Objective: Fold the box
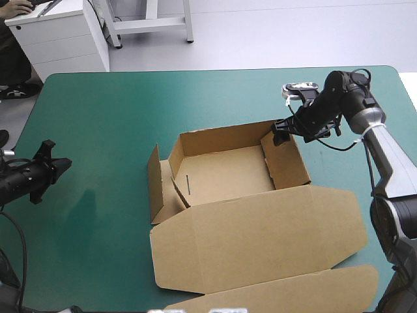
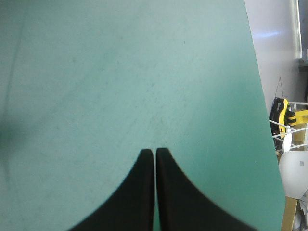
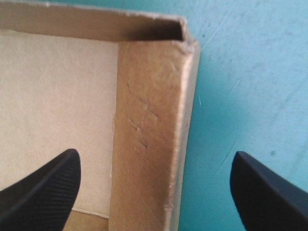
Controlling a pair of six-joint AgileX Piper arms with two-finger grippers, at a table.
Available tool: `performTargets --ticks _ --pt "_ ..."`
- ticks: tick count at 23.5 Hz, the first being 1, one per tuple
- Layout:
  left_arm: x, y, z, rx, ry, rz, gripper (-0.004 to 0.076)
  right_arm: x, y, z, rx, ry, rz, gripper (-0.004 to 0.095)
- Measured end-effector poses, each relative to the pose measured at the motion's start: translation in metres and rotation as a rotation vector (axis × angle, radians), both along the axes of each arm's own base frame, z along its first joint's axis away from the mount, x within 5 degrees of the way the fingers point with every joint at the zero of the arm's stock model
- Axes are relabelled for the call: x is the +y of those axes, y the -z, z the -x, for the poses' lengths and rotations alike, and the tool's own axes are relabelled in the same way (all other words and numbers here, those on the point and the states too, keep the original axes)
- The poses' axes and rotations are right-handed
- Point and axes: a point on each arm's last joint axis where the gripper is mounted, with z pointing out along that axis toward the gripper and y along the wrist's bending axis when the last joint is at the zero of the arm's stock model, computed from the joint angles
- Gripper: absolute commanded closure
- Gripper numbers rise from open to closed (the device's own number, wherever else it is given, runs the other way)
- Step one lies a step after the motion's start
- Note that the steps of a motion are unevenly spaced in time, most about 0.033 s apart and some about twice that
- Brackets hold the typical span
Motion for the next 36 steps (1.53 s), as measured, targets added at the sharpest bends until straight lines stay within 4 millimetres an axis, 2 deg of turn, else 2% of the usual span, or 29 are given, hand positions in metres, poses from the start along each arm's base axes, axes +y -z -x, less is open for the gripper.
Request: performTargets --ticks 4,7,10,13,17,21,23,25,26,29,36 --pt "0.000 0.000 0.000 0.000 0.000 0.000 0.0728 -0.005 -0.014 -0.002 -0.039 0.066 0.030 0.0085" --pt "0.000 0.000 0.000 0.000 0.000 0.000 0.0728 -0.010 -0.027 0.005 -0.074 0.103 0.064 0.0085" --pt "0.000 0.000 0.000 0.000 0.000 0.000 0.0728 -0.012 -0.054 0.022 -0.135 0.126 0.061 0.0085" --pt "0.000 0.000 0.000 -0.001 0.002 -0.003 0.0728 0.002 -0.078 0.044 -0.208 0.099 0.092 0.0085" --pt "-0.001 0.000 0.000 -0.001 0.016 0.002 0.0731 0.022 -0.088 0.058 -0.237 0.058 0.095 0.0066" --pt "-0.002 0.000 0.001 -0.001 0.027 0.009 0.0731 0.020 -0.089 0.058 -0.245 0.073 0.111 0.0066" --pt "-0.002 0.000 0.001 0.000 0.028 0.008 0.0731 0.020 -0.085 0.058 -0.234 0.072 0.116 0.0066" --pt "-0.002 0.000 0.001 0.000 0.029 0.008 0.0731 0.020 -0.062 0.059 -0.160 0.068 0.144 0.0066" --pt "-0.002 0.000 0.001 0.000 0.029 0.008 0.0731 0.018 -0.040 0.061 -0.090 0.065 0.178 0.0066" --pt "-0.002 0.000 0.001 0.000 0.029 0.008 0.0731 0.017 -0.015 0.060 -0.016 0.057 0.215 0.0066" --pt "-0.003 0.000 0.001 -0.001 0.034 0.012 0.0731 0.022 0.014 0.045 0.028 0.044 0.232 0.0066"
